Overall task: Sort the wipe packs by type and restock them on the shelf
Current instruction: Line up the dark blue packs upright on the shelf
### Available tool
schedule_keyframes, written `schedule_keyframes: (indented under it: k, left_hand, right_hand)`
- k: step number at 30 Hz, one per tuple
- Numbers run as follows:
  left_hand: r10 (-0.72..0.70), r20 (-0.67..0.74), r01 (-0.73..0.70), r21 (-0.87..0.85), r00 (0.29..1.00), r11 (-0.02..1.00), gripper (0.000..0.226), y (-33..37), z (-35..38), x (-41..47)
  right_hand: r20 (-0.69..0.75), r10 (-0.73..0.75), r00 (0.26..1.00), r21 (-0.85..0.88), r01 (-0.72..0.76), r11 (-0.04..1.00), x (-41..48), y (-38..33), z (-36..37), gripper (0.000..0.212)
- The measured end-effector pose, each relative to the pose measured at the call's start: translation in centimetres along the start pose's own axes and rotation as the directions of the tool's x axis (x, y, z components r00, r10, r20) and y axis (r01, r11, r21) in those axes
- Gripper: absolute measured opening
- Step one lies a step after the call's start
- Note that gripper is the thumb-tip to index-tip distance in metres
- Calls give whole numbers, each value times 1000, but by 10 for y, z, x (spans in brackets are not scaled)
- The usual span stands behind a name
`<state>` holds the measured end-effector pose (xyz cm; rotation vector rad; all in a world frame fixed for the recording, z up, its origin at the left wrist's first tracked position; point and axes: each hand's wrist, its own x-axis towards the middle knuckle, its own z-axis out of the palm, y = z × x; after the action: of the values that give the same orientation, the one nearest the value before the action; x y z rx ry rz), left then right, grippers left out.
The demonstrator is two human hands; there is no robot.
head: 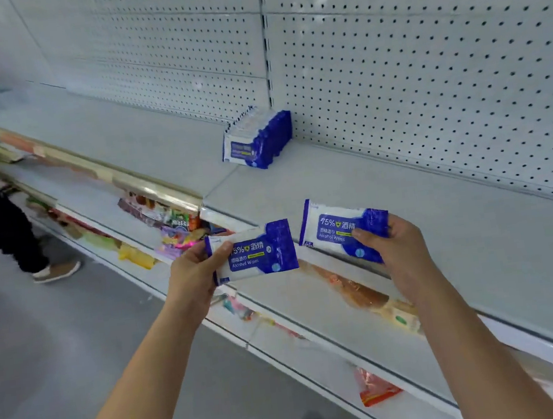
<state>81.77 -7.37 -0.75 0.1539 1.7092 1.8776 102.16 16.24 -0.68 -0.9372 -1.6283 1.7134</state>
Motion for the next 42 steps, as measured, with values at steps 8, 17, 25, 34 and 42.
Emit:
schedule_keyframes:
  k: [8, 17, 25, 34, 42]
  left_hand:
    - [50, 0, -50, 29, 999, 998, 31, 57, 2, 114]
    - [33, 103, -35, 16, 994, 999, 24, 86, -18, 235]
    - [37, 383, -126, 209, 923, 970, 18, 105, -27, 332]
    - [139, 434, -221, 145, 890, 964, 20, 95, 0, 370]
    - [196, 387, -231, 45, 901, 972, 36, 87, 31, 361]
  right_hand:
    - [33, 21, 999, 1, -21, 1000, 121, -14, 76, 25]
    - [1, 12, 1000, -35, -12, 999, 202, -7, 176, 25]
    - [-243, -27, 970, -86, 6, 996, 247, 5, 253, 24]
    - [-462, -191, 866, -248, 80, 965, 263, 9, 292, 45]
    - [-445, -102, 890, 71, 149, 986, 251, 9, 310, 64]
